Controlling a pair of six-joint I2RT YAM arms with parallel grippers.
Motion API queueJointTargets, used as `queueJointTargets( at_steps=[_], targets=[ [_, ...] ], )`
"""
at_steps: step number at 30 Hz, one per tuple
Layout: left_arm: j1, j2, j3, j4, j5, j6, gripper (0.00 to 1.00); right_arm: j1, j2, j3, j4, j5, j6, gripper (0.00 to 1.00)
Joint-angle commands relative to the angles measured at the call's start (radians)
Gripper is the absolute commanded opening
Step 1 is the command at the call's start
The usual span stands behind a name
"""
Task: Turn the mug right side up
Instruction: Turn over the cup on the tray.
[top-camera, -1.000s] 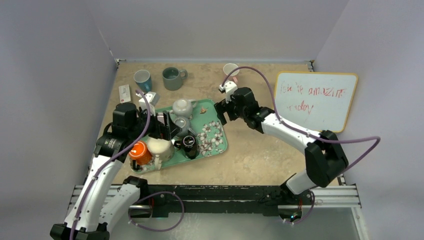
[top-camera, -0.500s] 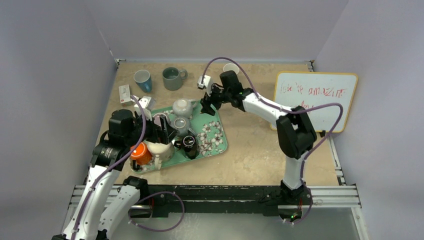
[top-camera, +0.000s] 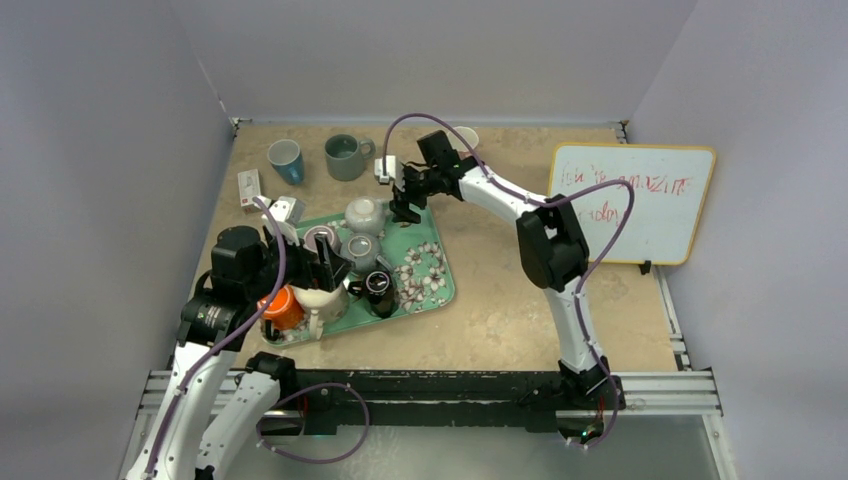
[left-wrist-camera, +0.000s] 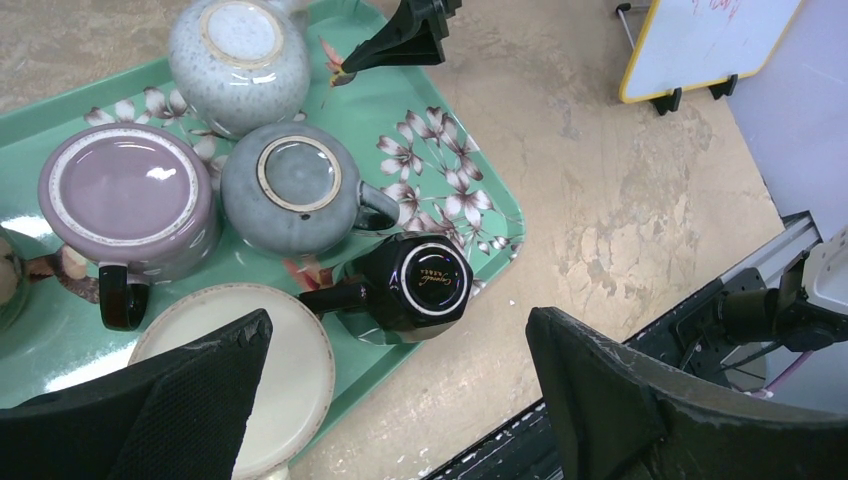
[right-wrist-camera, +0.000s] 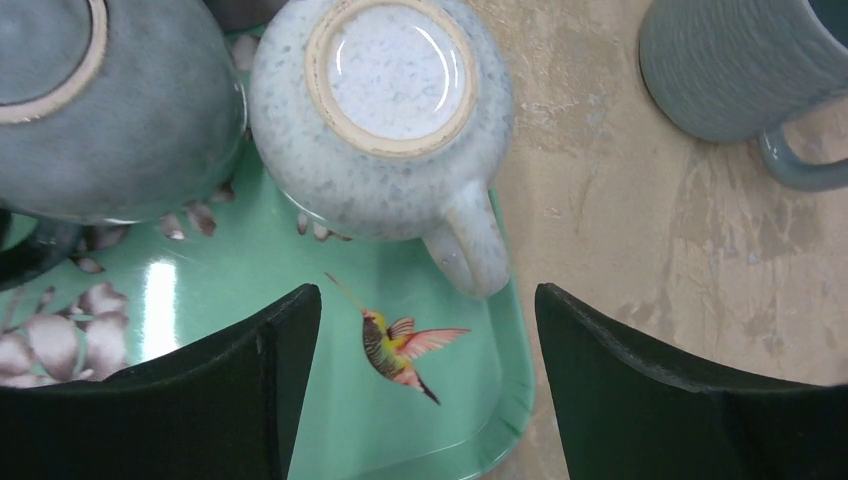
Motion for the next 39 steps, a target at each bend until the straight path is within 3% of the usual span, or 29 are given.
queueJointTargets(
  at_steps=[1,18,23,27,35,39],
  targets=[
    [0.008,-0.004,-0.003,0.013,-0.018,-0.012,0.98,0.001,0.026,0.095,-0.054,-0.047,-0.134,0.81],
    [0.011,0.029,-0.003,0.013,-0.002,-0.015,0.98,0.033,0.088,0.149,-0.067,-0.091,-0.221,0.63],
    [0.011,0.039,-0.006,0.014,-0.001,-0.015,0.97,0.036,0.069,0.11,-0.092,-0.065,-0.258,0.62],
    [0.012,0.049,-0.006,0.014,0.001,-0.017,0.97,0.036,0.046,0.099,-0.126,-0.054,-0.274,0.49],
    [0.012,0.055,-0.007,0.016,0.003,-0.018,0.97,0.05,-0.076,-0.086,-0.04,-0.025,-0.272,0.33],
    [0.012,0.059,-0.008,0.016,-0.002,-0.02,0.96,0.058,-0.107,-0.153,0.055,-0.018,-0.194,0.35]
  ],
)
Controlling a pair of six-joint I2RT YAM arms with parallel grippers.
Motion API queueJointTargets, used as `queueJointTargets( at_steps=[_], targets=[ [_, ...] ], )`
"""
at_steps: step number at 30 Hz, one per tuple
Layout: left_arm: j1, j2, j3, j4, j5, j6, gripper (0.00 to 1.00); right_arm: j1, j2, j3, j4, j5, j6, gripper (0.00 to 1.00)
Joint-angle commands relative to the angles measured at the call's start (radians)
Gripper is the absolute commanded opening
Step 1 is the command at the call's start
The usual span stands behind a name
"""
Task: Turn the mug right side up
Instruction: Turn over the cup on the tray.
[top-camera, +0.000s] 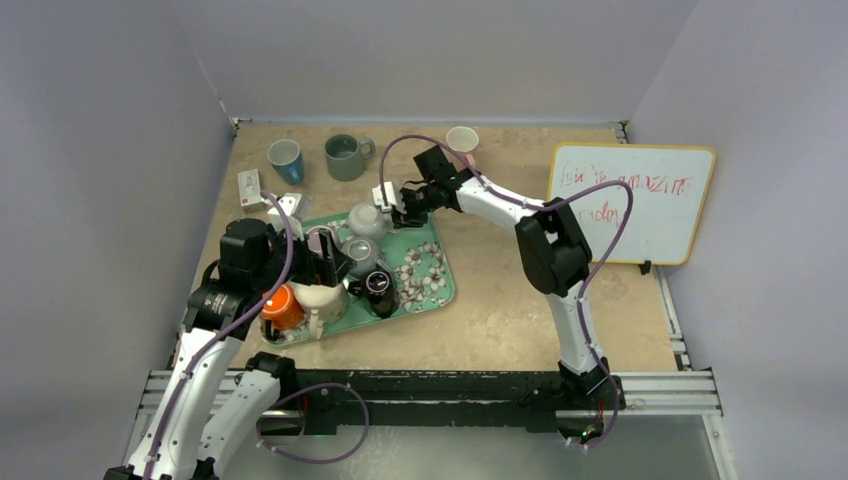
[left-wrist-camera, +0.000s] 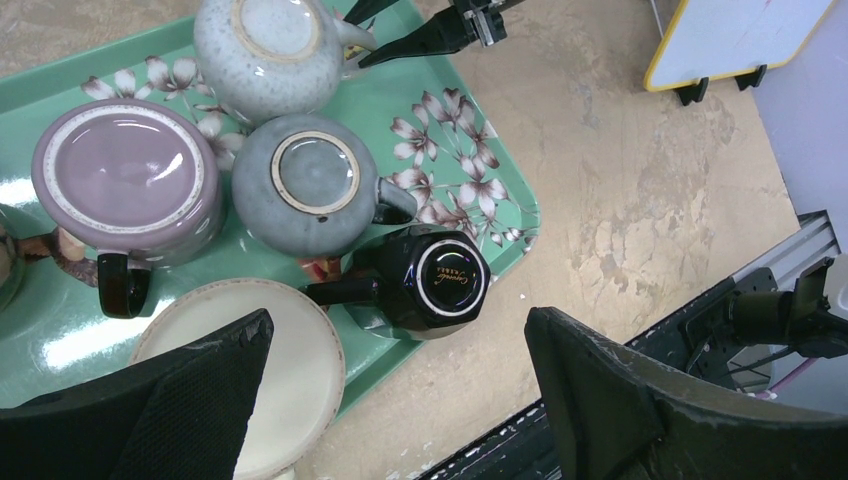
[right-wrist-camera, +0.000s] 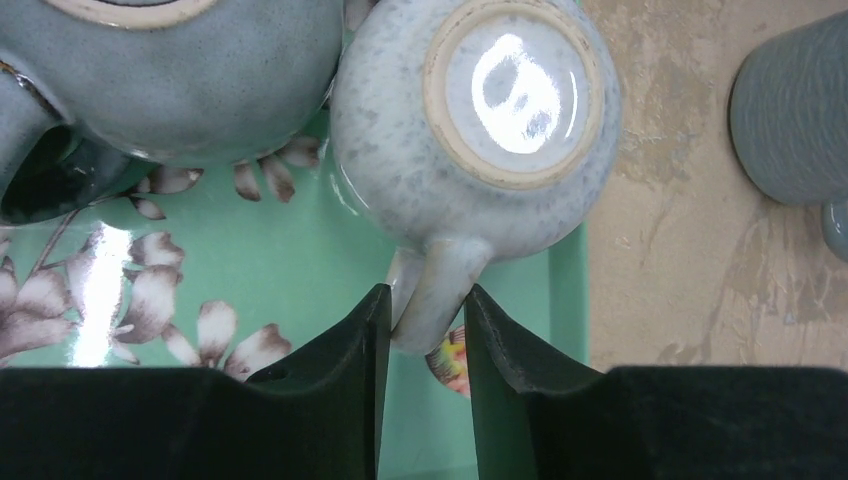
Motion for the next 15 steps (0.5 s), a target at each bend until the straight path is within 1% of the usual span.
queueJointTargets(
  at_steps=[1,3,7,11,15],
  targets=[
    [0.006,0.002,-0.005,0.015,0.007,-0.018,0.96,0.022,-0.069,-0.046,0.101,0.019,0.073,0.35],
    [0.006,0.002,-0.003,0.013,0.007,-0.018,0.96,0.03,-0.058,-0.027,0.092,0.053,0.079,0.36],
    [0.006,-0.017,-0.005,0.012,-0.005,-0.02,0.96,0.038,-0.034,0.008,0.09,0.11,0.108,0.41],
    [0.006,-0.024,-0.006,0.014,-0.007,-0.022,0.96,0.039,-0.012,0.031,0.068,0.121,0.111,0.43],
    [0.006,-0.018,-0.005,0.013,-0.002,-0.02,0.96,0.04,0.009,0.054,0.059,0.123,0.112,0.43]
  ],
)
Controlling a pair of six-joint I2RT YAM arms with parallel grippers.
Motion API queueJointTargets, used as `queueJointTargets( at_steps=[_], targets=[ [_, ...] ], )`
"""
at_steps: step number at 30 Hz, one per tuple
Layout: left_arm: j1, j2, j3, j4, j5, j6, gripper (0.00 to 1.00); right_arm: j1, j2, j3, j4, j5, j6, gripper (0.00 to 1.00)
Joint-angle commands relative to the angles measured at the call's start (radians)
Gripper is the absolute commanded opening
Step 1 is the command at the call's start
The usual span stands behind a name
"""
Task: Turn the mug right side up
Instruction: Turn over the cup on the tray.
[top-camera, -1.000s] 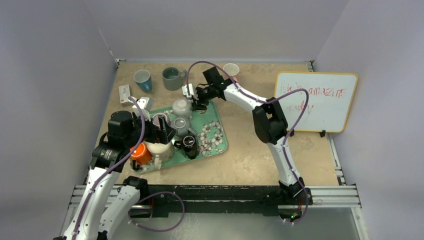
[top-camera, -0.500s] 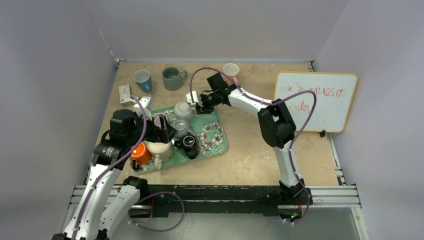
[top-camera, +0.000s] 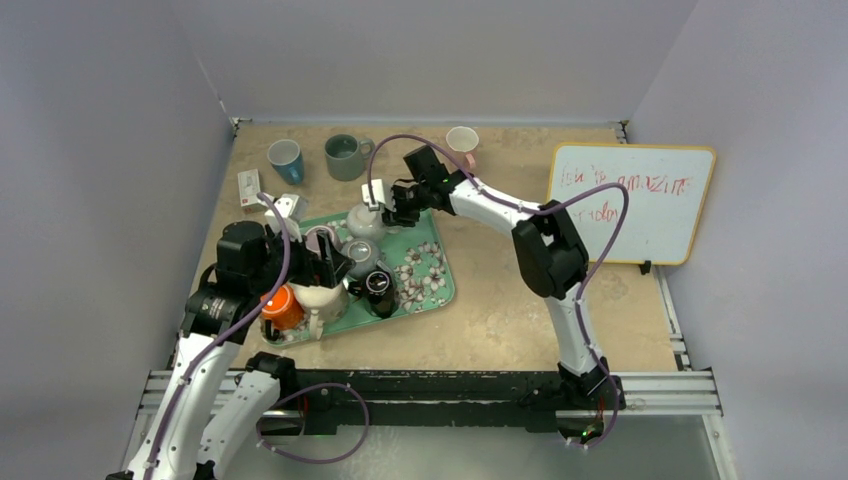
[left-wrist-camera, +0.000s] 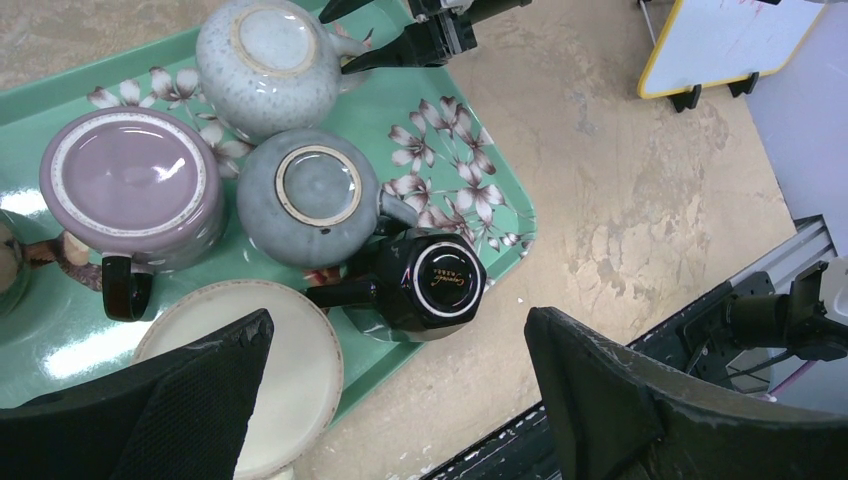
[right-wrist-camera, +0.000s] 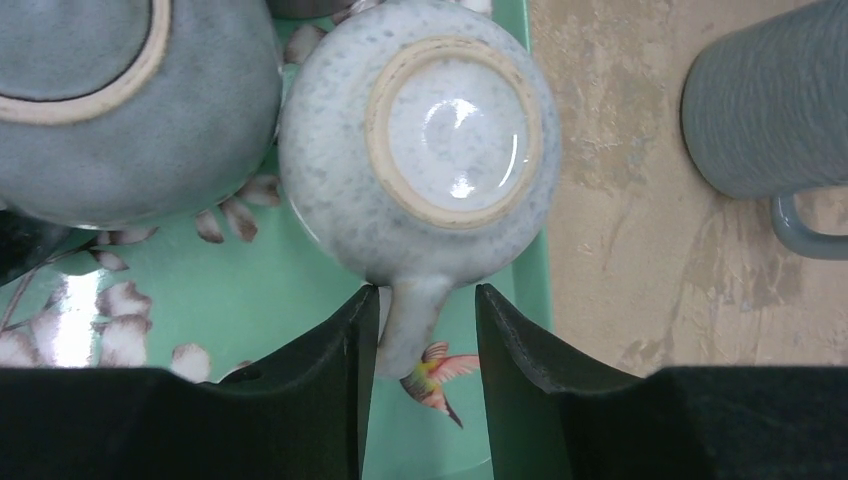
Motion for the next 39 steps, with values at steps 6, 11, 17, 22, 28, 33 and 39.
queueJointTargets(
  at_steps=[6,11,17,22,28,33,39],
  targets=[
    [0.007,-0.012,-0.004,0.013,0.001,-0.017,0.96,0.003,0.058,0.108,-0.064,0.014,0.003,0.44],
    [0.007,-0.015,-0.007,0.013,-0.001,-0.017,0.96,0.004,0.087,0.153,-0.112,0.024,-0.013,0.42],
    [0.007,-0.014,-0.006,0.013,-0.003,-0.017,0.96,0.003,0.073,0.123,-0.093,0.013,-0.015,0.12],
    [0.007,-0.012,-0.004,0.012,0.006,-0.016,0.96,0.003,0.007,0.065,-0.042,0.01,-0.002,0.0],
    [0.007,-0.019,-0.004,0.014,0.01,-0.015,0.96,-0.002,-0.075,-0.037,0.115,0.09,0.146,0.0],
    [0.006,-0.017,-0.006,0.016,0.017,-0.014,0.96,-0.021,-0.102,-0.061,0.146,0.127,0.284,0.0],
    [0.007,-0.017,-0.006,0.017,0.023,-0.014,0.96,-0.026,-0.191,-0.187,0.297,0.21,0.439,0.0]
  ],
)
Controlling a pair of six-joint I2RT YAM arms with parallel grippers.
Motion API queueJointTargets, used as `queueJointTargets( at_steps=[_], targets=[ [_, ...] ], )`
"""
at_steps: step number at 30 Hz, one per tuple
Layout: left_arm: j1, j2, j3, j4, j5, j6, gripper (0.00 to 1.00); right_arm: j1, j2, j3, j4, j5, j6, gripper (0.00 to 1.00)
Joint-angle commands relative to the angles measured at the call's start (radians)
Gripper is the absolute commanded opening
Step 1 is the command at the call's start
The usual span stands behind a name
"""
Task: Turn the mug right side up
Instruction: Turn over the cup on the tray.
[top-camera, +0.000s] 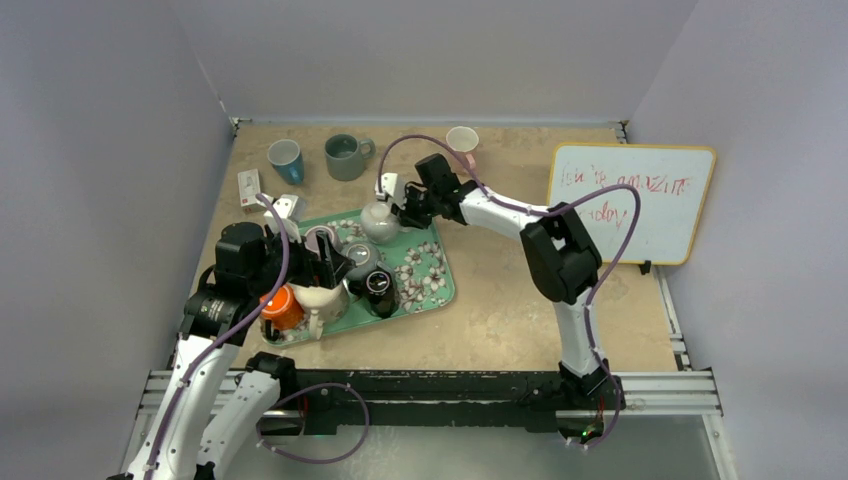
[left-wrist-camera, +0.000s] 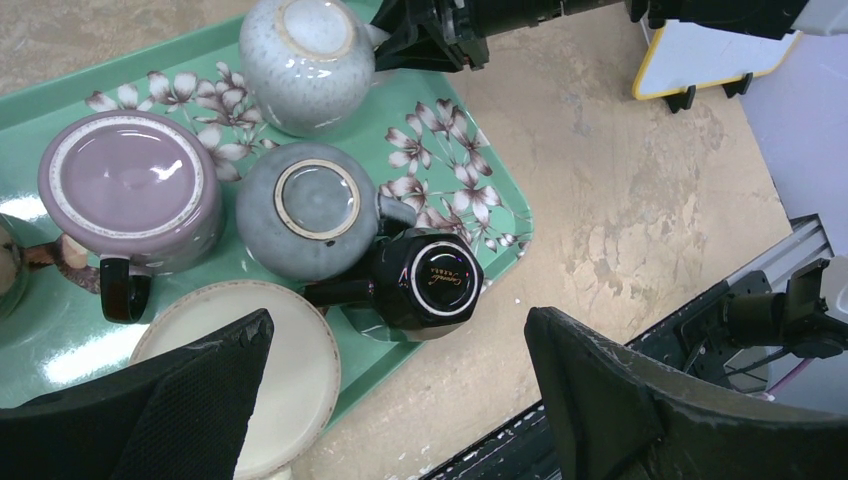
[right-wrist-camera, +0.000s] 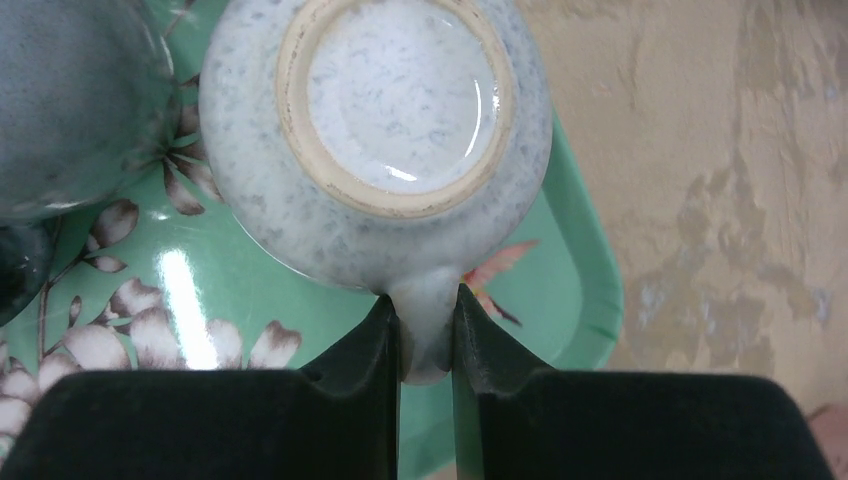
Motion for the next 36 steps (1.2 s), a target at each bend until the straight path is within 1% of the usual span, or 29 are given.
queueJointTargets(
  at_steps=[1,9,14,17,20,22,26,31,34,36],
  targets=[
    [0.007,-0.005,-0.006,0.018,0.02,-0.014,0.96,-0.011,-0.133,-0.052,0.183,0.047,0.137,0.0],
    [0.007,-0.009,-0.008,0.019,0.019,-0.015,0.96,-0.013,-0.237,-0.216,0.293,0.129,0.291,0.0],
    [0.007,-0.007,-0.009,0.021,0.023,-0.015,0.93,-0.014,-0.29,-0.237,0.245,0.133,0.364,0.0],
    [0.007,-0.01,-0.007,0.015,0.01,-0.017,0.93,-0.014,-0.328,-0.248,0.216,0.176,0.425,0.0],
    [0.006,-0.017,-0.008,0.018,0.016,-0.014,0.94,-0.014,-0.378,-0.267,0.197,0.209,0.473,0.0],
    [0.007,-0.013,-0.006,0.016,0.016,-0.014,0.95,-0.014,-0.41,-0.305,0.215,0.23,0.516,0.0],
    [0.006,-0.011,0.004,0.006,0.014,-0.012,0.98,-0.014,-0.487,-0.367,0.236,0.276,0.634,0.0],
    [0.006,-0.041,0.031,-0.006,-0.058,-0.013,1.0,-0.014,-0.564,-0.424,0.262,0.28,0.785,0.0],
    [0.006,-0.02,0.039,-0.006,-0.036,-0.048,1.0,-0.013,-0.606,-0.46,0.301,0.266,0.855,0.0],
    [0.006,0.005,0.035,0.006,0.007,-0.095,1.0,-0.013,-0.62,-0.481,0.325,0.254,0.895,0.0]
  ],
)
